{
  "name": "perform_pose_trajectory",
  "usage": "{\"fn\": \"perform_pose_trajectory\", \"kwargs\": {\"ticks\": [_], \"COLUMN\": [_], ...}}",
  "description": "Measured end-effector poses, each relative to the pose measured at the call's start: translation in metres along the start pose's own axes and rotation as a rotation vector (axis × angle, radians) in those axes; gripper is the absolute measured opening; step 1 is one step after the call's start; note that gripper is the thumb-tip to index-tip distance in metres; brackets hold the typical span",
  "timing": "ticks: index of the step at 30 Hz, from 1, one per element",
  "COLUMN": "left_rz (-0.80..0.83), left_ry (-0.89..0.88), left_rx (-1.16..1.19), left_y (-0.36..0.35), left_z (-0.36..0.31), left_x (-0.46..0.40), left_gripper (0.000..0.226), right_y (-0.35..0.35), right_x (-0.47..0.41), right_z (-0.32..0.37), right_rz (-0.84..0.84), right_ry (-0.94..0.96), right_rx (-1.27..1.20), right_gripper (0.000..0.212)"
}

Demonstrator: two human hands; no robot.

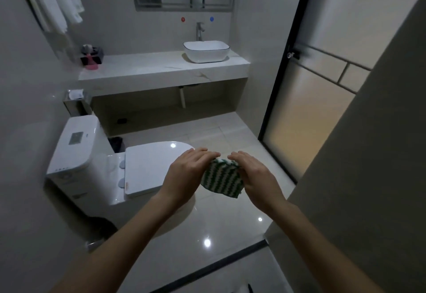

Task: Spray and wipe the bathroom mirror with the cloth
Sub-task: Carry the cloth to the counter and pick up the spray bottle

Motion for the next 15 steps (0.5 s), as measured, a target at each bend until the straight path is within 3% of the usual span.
{"fn": "perform_pose_trajectory", "kwargs": {"ticks": [8, 15], "left_rz": [0.002, 0.06], "left_ry": [0.094, 0.219], "left_rx": [-0.118, -0.165], "left_y": [-0.067, -0.116], "left_z": [0.079, 0.145], "left_x": [-0.081, -0.187], "left_gripper": [0.029, 0.036], "right_y": [-0.033, -0.03], "right_x": [-0.128, -0.266], "right_z": [-0.084, -0.161], "right_rz": [0.084, 0.128], "right_ry": [0.045, 0.095], "right_rx": [-0.07, -0.133], "right_gripper": [0.043, 0.039]}}
Point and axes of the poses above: each hand's wrist, its own x-axis away from the middle knuckle, its own y-axis out of the back of the hand, z = x × y, the point moved 6 cm from there along -x, towards the middle knuckle, and after that the axes turned 4 degrees about y, right-handed, at the moved point
